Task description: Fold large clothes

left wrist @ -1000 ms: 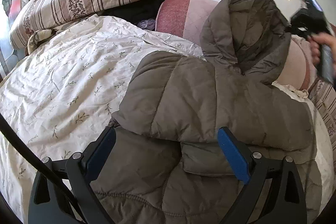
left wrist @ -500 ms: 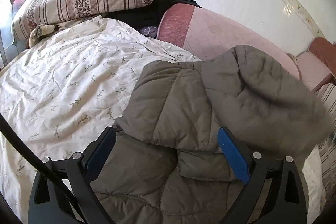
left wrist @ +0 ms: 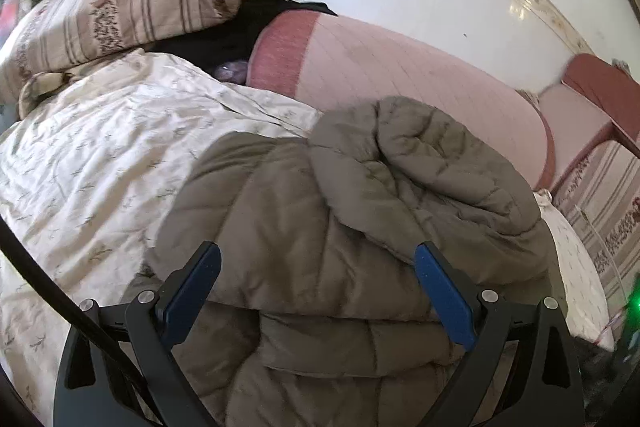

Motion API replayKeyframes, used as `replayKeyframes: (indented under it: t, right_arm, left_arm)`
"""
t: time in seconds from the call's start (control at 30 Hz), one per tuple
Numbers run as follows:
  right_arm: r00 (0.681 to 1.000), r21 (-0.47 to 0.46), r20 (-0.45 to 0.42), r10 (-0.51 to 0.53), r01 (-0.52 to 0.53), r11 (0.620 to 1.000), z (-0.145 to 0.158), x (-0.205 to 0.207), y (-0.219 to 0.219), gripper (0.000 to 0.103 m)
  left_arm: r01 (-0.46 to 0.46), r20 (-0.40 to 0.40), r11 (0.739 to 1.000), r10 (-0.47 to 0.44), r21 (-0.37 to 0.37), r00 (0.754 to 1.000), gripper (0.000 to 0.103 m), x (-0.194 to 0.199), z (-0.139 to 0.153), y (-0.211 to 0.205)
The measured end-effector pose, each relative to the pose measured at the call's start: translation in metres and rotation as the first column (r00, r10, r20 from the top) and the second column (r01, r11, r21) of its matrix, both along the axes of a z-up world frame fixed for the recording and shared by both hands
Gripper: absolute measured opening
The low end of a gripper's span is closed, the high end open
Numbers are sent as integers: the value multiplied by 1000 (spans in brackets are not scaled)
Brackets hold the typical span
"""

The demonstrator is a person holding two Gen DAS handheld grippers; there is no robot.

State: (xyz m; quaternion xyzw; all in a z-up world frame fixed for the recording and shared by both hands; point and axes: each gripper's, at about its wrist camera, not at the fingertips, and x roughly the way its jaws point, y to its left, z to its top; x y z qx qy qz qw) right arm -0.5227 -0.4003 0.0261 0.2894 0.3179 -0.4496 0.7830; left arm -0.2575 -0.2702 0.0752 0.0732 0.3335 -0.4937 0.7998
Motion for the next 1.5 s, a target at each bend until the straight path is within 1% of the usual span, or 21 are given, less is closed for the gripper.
replayKeyframes:
  t: [0.07,0.17,0.27,0.33,0.37,0.4,0.43,0.47,0.53,0.57,0.63,0.67,0.73,0.9,1.0,1.1,1.23,1.3,1.37,1.5]
  right_arm:
    - [999,-61,53,-13,16,998,22,-5,1,1]
    - [990,-116,138,3,13,993,46,-3,-2,2]
    - [984,-146,177,19,7,989,65,11,-11,4]
    - [976,-158,213,46,-12,987,74,24,-14,8]
    - [973,-165,221,60,-24,986,76,33,-18,17]
    - [972,-172,223,69,-30,985,76,43,-21,29]
    - [973,-170,223,68,-30,985,73,52,-26,33]
    - [975,-158,214,67,-33,987,67,59,-29,34]
    - [985,-127,152,75,-56,990,51,76,-35,34]
    - [992,-101,97,83,-73,992,36,84,-36,34]
    - [993,-52,23,114,-113,992,7,94,-32,34]
    - [992,-59,-8,128,-129,990,-3,97,-26,34]
    - [990,-108,-34,138,-141,984,-10,97,-17,34]
    - [989,-66,6,150,-149,987,-2,87,-19,34]
    - [986,-90,8,164,-163,982,9,79,-10,34]
    - [985,-131,14,172,-169,977,25,73,-7,34]
    - [990,-167,73,121,-107,980,50,55,-10,35]
    - [991,-150,106,87,-71,986,56,47,-13,35]
    - [985,-116,160,67,-49,992,59,36,-12,35]
    - [981,-122,191,36,-13,992,64,22,-10,35]
  left_arm:
    - [5,6,1000,-5,4,1000,97,0,0,-3]
    - [3,12,1000,-3,-9,1000,97,4,6,-3]
    - [-3,16,1000,3,-14,1000,97,5,9,-3]
    - [3,15,1000,-3,-2,1000,97,4,6,-5]
    - [3,20,1000,-4,7,1000,97,3,4,-6]
    - [4,24,1000,-4,16,1000,97,3,2,-7]
    - [5,26,1000,-5,26,1000,97,4,0,-8]
    - [6,23,999,-7,35,1000,97,5,-2,-9]
    - [7,14,998,-8,57,1000,97,8,-7,-12]
    - [7,10,998,-7,63,1000,97,9,-9,-12]
    - [4,6,997,-5,78,1000,97,11,-13,-14]
    - [4,6,996,-5,88,1000,97,12,-15,-16]
    - [7,8,995,-8,98,1000,97,11,-16,-17]
    - [4,35,998,-6,68,999,97,7,-7,-13]
    - [-4,44,998,2,61,999,97,9,-3,-11]
    - [-14,41,998,11,66,999,97,12,-5,-11]
    - [-22,15,996,21,83,1000,97,18,-10,-12]
    - [-25,5,997,24,78,1000,97,21,-9,-11]
    - [-19,-3,997,19,70,1000,97,21,-8,-11]
    - [-2,-4,998,2,60,1000,97,16,-2,-18]
